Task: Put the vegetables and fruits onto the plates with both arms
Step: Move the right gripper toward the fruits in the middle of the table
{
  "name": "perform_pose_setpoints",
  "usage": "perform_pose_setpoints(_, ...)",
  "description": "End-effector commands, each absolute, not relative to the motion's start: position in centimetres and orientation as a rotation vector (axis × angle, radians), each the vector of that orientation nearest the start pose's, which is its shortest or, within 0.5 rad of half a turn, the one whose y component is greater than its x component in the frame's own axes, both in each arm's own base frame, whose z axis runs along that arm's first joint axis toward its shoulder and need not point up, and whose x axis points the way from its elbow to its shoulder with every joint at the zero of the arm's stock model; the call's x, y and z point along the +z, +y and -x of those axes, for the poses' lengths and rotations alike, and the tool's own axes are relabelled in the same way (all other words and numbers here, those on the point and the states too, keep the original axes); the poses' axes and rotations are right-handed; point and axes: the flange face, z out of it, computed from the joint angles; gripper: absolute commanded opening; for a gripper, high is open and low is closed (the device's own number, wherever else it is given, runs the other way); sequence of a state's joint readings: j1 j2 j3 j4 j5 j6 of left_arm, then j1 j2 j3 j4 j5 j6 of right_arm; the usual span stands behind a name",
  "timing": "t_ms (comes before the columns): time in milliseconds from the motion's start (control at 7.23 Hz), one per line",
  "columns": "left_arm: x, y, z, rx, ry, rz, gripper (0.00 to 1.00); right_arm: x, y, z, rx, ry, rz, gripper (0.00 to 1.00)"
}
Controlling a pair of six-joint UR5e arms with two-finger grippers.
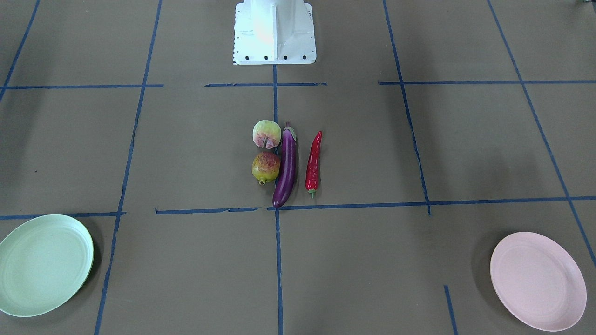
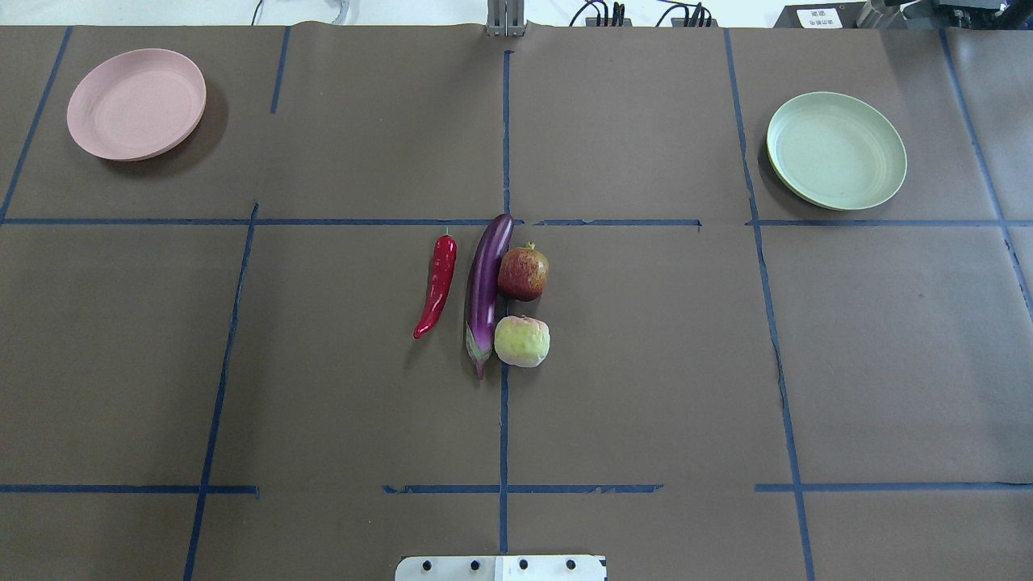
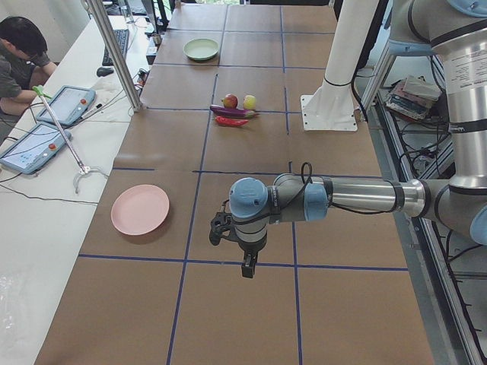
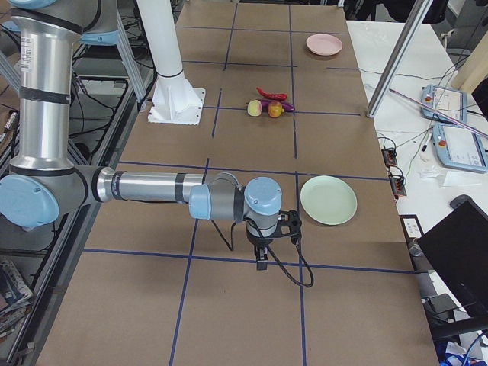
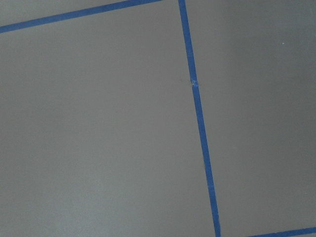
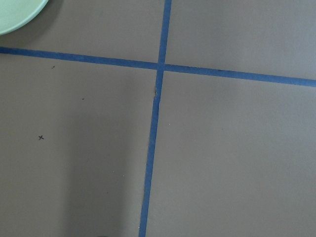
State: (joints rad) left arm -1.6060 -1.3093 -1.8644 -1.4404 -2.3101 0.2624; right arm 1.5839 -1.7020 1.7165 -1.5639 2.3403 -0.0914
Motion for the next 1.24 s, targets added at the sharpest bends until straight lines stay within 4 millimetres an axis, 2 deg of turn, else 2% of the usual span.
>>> perform_pose_setpoints(0, 64.0, -37.1, 7.9, 0.184, 0.745, -0.023, 1.00, 63.8, -44.5, -5.0, -0.147, -0.781, -0.109, 1.00)
perform_pose_setpoints(138, 64.1, -37.1, 7.9, 0.183, 0.746, -0.022, 1.00, 62.4, -45.5, -2.2, -0.225, -0.826, -0.149, 1.00)
perform_pose_setpoints(277, 64.0, -37.1, 7.9, 0.184, 0.746, -0.025, 1.00, 59.4, -48.0, 0.0, -0.272, -0.864, -0.187, 1.00)
perform_pose_setpoints(415, 64.3, -37.2, 7.8, 0.185, 0.745, -0.017, 1.00, 54.0, -51.1, 4.1, -0.290, -0.884, -0.218, 0.99)
perform_pose_setpoints(553, 64.2, -37.2, 7.7, 0.187, 0.747, -0.018, 1.00, 47.9, -52.4, 9.0, -0.293, -0.915, -0.233, 1.00)
perform_pose_setpoints(691, 64.2, -37.2, 7.7, 0.187, 0.747, -0.018, 1.00, 43.0, -53.2, 13.4, -0.292, -0.951, -0.231, 1.00)
perform_pose_setpoints(830, 64.2, -37.2, 7.7, 0.187, 0.748, -0.018, 1.00, 38.1, -53.4, 17.6, -0.256, -0.984, -0.216, 1.00)
perform_pose_setpoints(968, 64.2, -37.2, 7.7, 0.187, 0.753, -0.019, 1.00, 32.9, -52.6, 24.4, -0.200, -0.983, -0.198, 1.00)
perform_pose_setpoints(1106, 64.1, -37.2, 7.6, 0.187, 0.757, -0.022, 1.00, 29.0, -50.2, 31.4, -0.145, -0.978, -0.182, 1.00)
